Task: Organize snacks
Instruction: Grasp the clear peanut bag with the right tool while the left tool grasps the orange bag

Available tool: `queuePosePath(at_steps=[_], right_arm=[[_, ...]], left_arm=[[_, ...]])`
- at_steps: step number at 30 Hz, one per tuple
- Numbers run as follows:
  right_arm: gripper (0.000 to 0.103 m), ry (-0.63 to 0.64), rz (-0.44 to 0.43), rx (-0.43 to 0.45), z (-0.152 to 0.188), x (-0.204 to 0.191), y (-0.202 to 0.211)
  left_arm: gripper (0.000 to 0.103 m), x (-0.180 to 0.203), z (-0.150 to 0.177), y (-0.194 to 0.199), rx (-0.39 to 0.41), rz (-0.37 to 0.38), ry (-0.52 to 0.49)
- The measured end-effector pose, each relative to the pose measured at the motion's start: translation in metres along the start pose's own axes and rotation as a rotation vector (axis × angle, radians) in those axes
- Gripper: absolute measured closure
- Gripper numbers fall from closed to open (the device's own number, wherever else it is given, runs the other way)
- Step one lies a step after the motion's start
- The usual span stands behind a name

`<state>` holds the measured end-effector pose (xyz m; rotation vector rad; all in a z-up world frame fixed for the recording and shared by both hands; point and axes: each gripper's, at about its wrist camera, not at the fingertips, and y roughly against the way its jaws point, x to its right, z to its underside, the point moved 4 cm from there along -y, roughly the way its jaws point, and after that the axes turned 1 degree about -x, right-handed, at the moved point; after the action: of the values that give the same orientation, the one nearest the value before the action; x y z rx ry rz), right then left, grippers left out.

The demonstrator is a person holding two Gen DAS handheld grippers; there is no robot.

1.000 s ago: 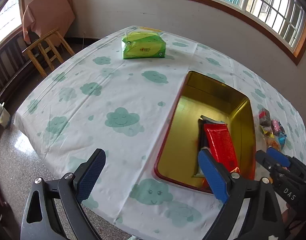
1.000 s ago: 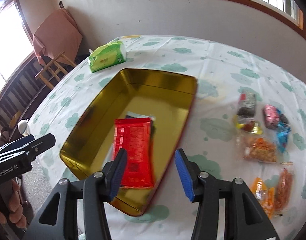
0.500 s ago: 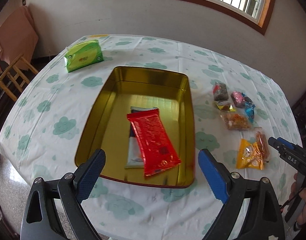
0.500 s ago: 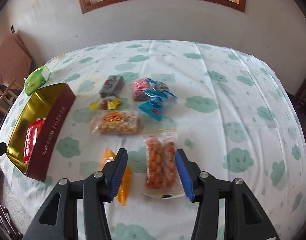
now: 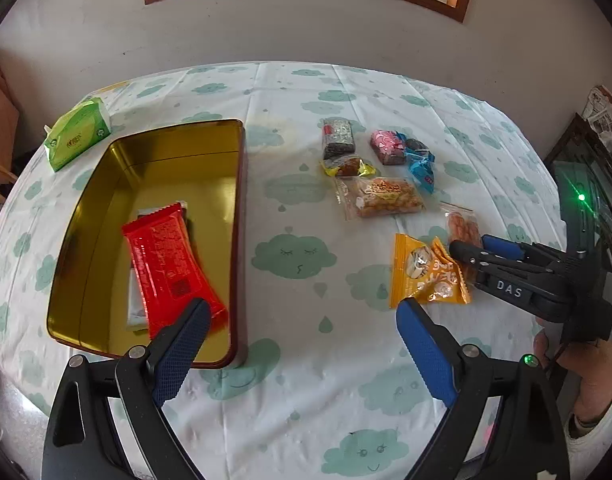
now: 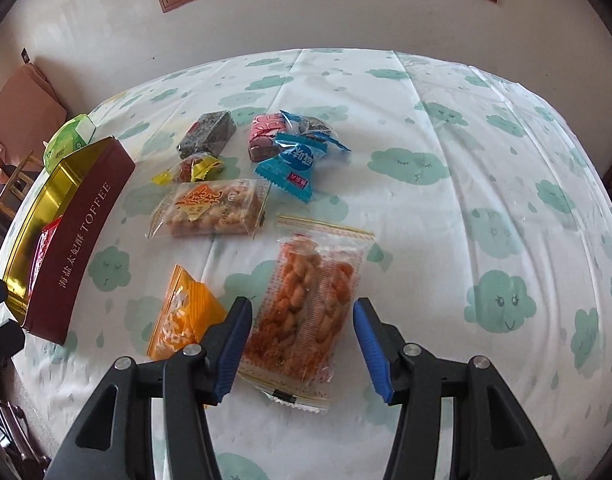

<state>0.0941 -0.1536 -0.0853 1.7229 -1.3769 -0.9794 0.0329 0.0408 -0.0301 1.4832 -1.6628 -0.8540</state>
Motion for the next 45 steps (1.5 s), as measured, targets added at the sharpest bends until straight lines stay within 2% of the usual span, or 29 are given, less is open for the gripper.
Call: queuePosePath(at_steps=[7, 9, 13, 23, 29, 37, 40, 42, 45], right_arm=[[0.049, -0.028, -0.014, 0.008, -0.002, 0.003, -0.008], [0.060, -0.019, 0.004, 0.019, -0.002, 0.004, -0.008], [0.061, -0.007, 0.022, 0.042, -0.002, 0.011, -0.007], [0.062, -0.091, 0.102, 0.096, 0.003, 0.077, 0.002], [0.062, -0.100, 0.129, 0.119, 0.006, 0.093, 0.004], [0.062, -0.068, 0.151, 0.156, 0.009, 0.090, 0.005], [0.062, -0.067, 0.151, 0.164, 0.010, 0.090, 0.005], [0.062, -0.068, 0.149, 0.165, 0.010, 0.090, 0.004], [0.061, -0.068, 0.150, 0.165, 0.010, 0.090, 0.004]], left_arm=[[0.011, 0.016, 0.000, -0.017, -0.032, 0.031, -0.012], [0.011, 0.020, -0.001, -0.022, -0.040, 0.048, -0.010], [0.011, 0.031, -0.003, -0.031, -0.060, 0.074, -0.012], [0.011, 0.071, -0.009, -0.048, -0.091, 0.145, -0.052], [0.011, 0.099, -0.015, -0.061, -0.101, 0.144, -0.100], [0.011, 0.102, -0.019, -0.084, -0.112, 0.099, -0.094], [0.016, 0.103, -0.017, -0.088, -0.117, 0.092, -0.102], [0.028, 0.102, -0.016, -0.091, -0.119, 0.077, -0.104], [0.034, 0.100, -0.015, -0.094, -0.124, 0.088, -0.094]])
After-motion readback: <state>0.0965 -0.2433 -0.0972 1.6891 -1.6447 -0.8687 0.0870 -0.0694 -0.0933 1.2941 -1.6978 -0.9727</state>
